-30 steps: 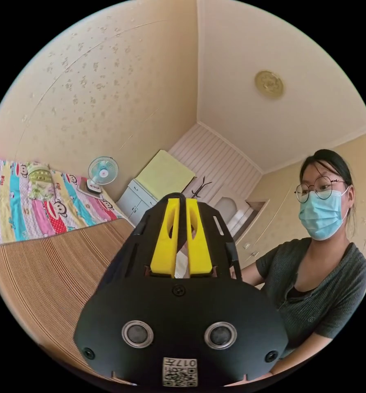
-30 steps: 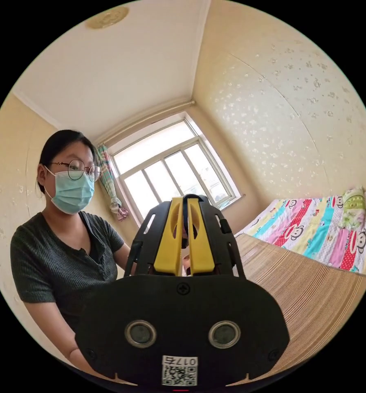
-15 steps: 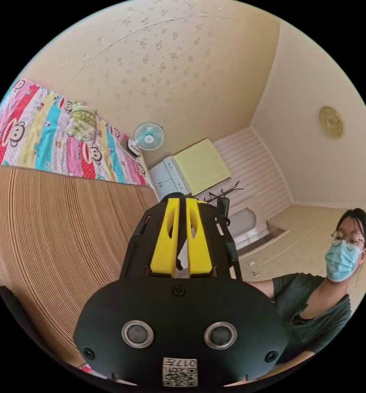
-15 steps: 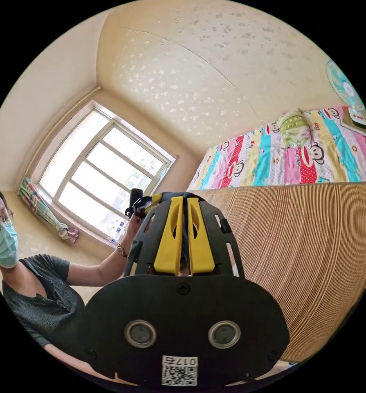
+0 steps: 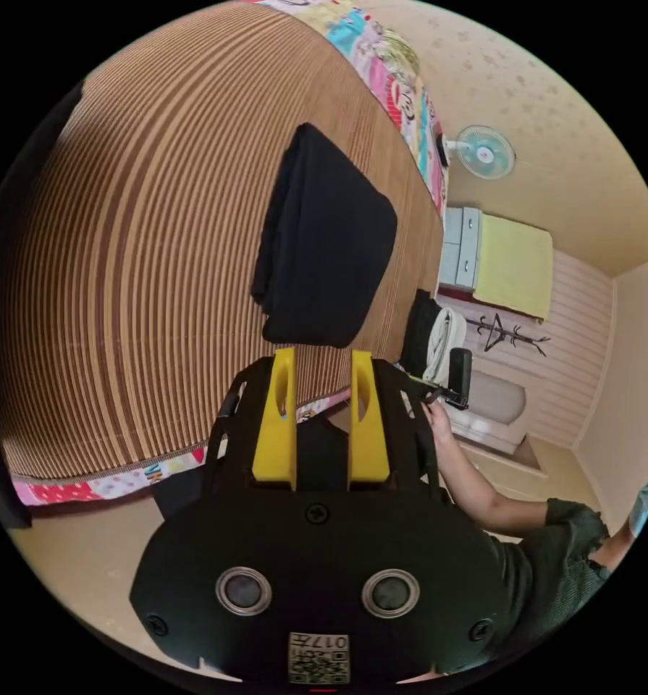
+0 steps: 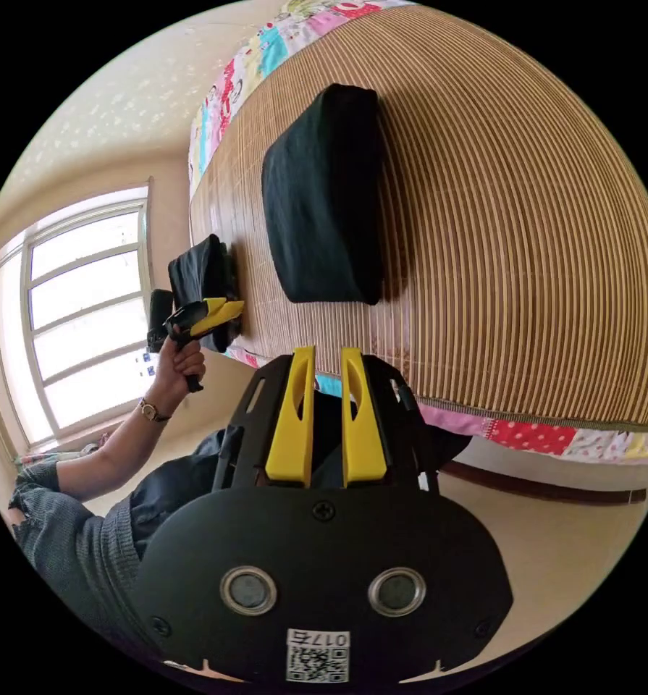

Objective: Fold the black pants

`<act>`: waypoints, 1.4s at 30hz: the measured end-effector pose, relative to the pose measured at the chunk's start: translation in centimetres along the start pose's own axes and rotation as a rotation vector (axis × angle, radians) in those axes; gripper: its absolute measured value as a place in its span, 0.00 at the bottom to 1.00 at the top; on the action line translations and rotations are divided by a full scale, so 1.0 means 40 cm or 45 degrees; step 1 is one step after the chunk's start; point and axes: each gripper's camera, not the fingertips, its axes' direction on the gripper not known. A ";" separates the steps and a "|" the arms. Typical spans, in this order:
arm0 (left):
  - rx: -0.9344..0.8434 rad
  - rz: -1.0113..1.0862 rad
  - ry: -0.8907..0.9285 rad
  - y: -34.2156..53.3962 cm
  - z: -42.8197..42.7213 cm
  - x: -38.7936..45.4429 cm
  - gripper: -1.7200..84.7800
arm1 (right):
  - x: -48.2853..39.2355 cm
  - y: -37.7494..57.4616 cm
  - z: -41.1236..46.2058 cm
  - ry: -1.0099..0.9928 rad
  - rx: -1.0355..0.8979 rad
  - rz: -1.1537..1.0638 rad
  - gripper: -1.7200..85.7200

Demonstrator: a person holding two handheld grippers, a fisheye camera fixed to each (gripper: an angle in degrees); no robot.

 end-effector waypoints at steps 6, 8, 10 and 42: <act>0.010 0.135 -0.016 -0.222 -0.020 -0.007 0.21 | 0.038 -0.135 -0.071 -0.146 0.197 0.050 0.18; -0.055 0.196 -0.092 -0.303 0.008 -0.002 0.22 | 0.051 -0.231 -0.075 -0.209 0.208 0.073 0.21; -0.184 0.239 -0.195 -0.385 0.070 -0.013 0.23 | 0.061 -0.277 -0.067 -0.258 0.201 0.113 0.22; -0.549 0.348 0.221 -0.136 -0.086 0.278 0.10 | 0.197 -0.059 -0.434 -1.157 1.092 -0.233 0.18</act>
